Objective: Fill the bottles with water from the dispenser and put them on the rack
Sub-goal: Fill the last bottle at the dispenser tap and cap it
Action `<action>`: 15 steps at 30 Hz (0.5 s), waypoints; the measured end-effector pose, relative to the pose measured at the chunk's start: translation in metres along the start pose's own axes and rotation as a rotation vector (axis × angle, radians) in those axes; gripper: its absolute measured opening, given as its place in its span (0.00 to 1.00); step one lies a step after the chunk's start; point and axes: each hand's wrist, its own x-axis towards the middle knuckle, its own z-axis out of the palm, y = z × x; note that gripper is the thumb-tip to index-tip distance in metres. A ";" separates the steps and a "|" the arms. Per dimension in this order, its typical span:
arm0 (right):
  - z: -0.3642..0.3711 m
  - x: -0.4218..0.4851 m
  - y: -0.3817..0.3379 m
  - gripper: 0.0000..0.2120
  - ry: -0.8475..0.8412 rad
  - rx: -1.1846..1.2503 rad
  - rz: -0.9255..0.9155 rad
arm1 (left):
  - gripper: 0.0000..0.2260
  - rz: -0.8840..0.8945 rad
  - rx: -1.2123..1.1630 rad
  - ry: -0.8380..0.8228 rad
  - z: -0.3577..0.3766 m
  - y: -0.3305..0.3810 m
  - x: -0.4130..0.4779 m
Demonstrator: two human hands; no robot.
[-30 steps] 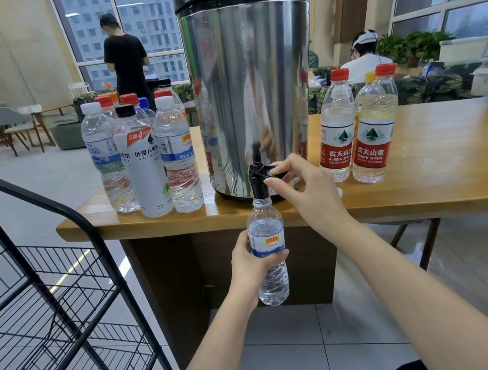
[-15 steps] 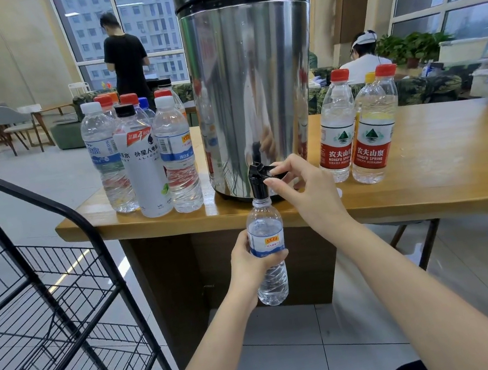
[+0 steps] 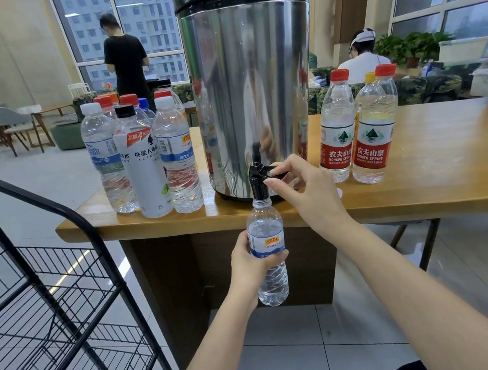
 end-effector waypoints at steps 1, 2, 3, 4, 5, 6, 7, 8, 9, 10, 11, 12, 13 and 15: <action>0.000 0.000 0.000 0.09 0.001 0.002 0.000 | 0.30 0.000 0.000 0.000 0.000 0.000 0.000; 0.000 0.000 0.000 0.09 0.003 0.006 0.000 | 0.30 -0.001 0.002 -0.001 0.000 0.001 0.000; 0.000 -0.001 -0.001 0.09 0.004 0.007 0.001 | 0.31 -0.002 0.006 -0.001 0.000 0.001 0.001; -0.001 -0.001 -0.001 0.09 0.004 0.007 0.002 | 0.31 -0.003 0.009 -0.002 0.000 0.000 0.001; -0.001 -0.001 -0.001 0.09 0.003 0.005 0.005 | 0.31 -0.003 0.010 -0.002 0.000 0.000 0.001; -0.001 -0.001 -0.001 0.09 0.002 0.004 0.007 | 0.31 -0.003 0.009 -0.003 0.000 0.000 0.002; 0.000 -0.001 -0.001 0.09 0.001 0.004 0.009 | 0.31 -0.002 0.009 -0.004 -0.001 0.000 0.001; 0.000 -0.001 -0.001 0.09 0.000 0.004 0.009 | 0.31 0.000 0.008 -0.004 0.000 0.000 0.001; -0.001 -0.001 -0.001 0.09 0.000 0.005 0.009 | 0.31 0.001 0.009 -0.003 0.000 0.000 0.001; -0.001 -0.001 -0.001 0.09 0.000 0.007 0.009 | 0.31 0.001 0.008 -0.003 0.000 0.000 0.001; -0.001 -0.001 -0.001 0.09 -0.001 0.010 0.011 | 0.31 0.002 0.006 -0.005 0.000 0.000 0.001; -0.001 -0.001 -0.002 0.09 -0.003 0.012 0.015 | 0.31 0.003 0.004 -0.006 0.000 0.000 0.001; -0.001 -0.001 -0.002 0.09 -0.007 0.014 0.021 | 0.31 0.004 0.002 -0.008 0.000 0.000 0.000; -0.002 -0.001 -0.002 0.09 -0.017 0.016 0.023 | 0.31 0.003 0.000 -0.008 0.000 0.000 0.000</action>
